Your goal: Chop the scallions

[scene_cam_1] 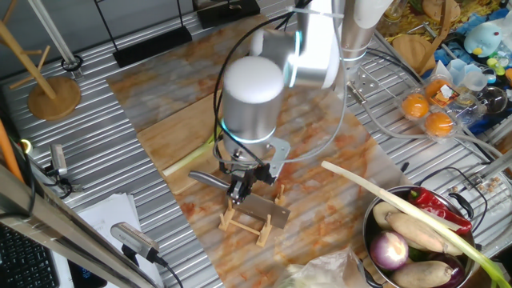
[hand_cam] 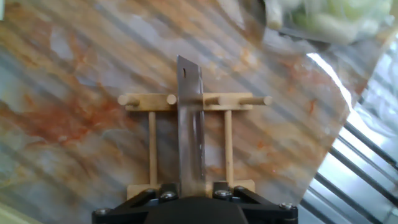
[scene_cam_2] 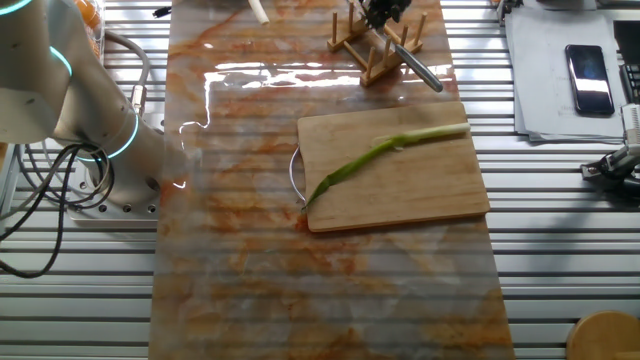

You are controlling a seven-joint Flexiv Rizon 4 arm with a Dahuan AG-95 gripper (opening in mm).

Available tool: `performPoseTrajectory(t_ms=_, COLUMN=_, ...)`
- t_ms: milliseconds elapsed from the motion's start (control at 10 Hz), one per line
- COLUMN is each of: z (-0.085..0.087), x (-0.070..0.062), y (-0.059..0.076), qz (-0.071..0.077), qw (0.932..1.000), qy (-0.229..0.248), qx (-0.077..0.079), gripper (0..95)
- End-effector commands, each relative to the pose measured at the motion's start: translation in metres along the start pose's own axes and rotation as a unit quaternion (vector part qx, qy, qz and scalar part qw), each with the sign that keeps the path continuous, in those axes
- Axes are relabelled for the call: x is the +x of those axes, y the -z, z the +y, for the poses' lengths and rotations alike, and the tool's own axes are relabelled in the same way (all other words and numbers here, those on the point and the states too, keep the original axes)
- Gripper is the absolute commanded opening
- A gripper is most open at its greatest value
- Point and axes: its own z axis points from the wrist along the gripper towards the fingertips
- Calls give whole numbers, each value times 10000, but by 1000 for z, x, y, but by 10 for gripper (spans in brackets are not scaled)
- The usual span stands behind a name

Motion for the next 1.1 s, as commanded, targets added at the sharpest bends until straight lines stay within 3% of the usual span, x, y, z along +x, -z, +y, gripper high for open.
performPoseTrajectory(t_ms=100, z=6, x=-3, y=1, qz=-71, qw=9999, qy=99, qx=2, gripper=190)
performPoseTrajectory(t_ms=200, z=8, x=-3, y=0, qz=-100, qw=9999, qy=103, qx=24, gripper=190)
performPoseTrajectory(t_ms=300, z=8, x=-3, y=0, qz=-171, qw=9998, qy=59, qx=8, gripper=380)
performPoseTrajectory(t_ms=600, z=7, x=-3, y=-1, qz=10, qw=10000, qy=42, qx=-20, gripper=380)
performPoseTrajectory(t_ms=1100, z=12, x=-5, y=-12, qz=20, qw=10000, qy=28, qx=-50, gripper=380)
